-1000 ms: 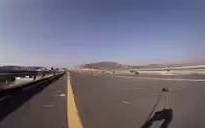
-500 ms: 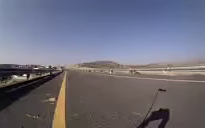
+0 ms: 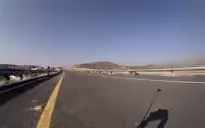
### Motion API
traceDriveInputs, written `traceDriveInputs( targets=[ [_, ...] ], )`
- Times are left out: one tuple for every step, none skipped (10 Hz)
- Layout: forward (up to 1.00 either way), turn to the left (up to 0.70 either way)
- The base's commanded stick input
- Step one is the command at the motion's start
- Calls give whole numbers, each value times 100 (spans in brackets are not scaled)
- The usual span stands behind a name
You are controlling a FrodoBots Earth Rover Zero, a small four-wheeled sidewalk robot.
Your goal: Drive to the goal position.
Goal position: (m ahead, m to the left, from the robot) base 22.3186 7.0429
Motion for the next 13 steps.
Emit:
traceDriveInputs(
  targets=[
    [85,0],
    [85,0],
    [85,0],
    [85,0],
    [85,21],
    [85,29],
    [85,0],
    [85,0],
    [85,0],
    [85,0],
    [85,0],
    [85,0],
    [85,0]
  ],
)
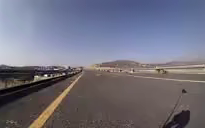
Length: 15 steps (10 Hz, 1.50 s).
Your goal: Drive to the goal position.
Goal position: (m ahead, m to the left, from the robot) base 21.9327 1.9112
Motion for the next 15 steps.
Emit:
traceDriveInputs(
  targets=[
    [85,0],
    [85,0],
    [85,0],
    [85,0],
    [85,0],
    [85,0],
    [85,0],
    [85,0],
    [85,0],
    [85,0],
    [85,5],
    [85,12],
    [85,0],
    [85,0],
    [85,0]
  ],
)
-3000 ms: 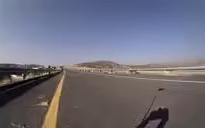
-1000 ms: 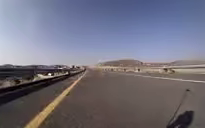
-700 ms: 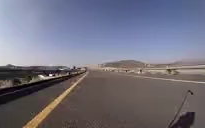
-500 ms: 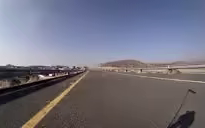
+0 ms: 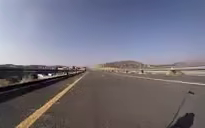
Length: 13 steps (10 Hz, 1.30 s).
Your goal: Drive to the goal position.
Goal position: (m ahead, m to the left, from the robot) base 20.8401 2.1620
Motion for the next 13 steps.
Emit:
traceDriveInputs(
  targets=[
    [85,0],
    [85,0],
    [85,0],
    [85,0],
    [85,0],
    [85,0],
    [85,0],
    [85,0],
    [85,0],
    [85,0],
    [85,0],
    [85,0],
    [85,0]
  ],
)
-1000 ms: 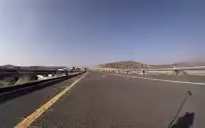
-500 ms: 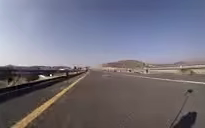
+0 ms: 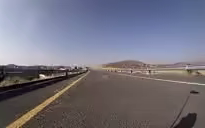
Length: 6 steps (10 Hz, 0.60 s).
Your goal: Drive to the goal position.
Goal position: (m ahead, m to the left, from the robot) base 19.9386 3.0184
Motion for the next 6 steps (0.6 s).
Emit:
traceDriveInputs(
  targets=[
    [85,34],
    [85,34],
    [85,34],
    [85,34],
    [85,31],
    [85,16]
  ],
)
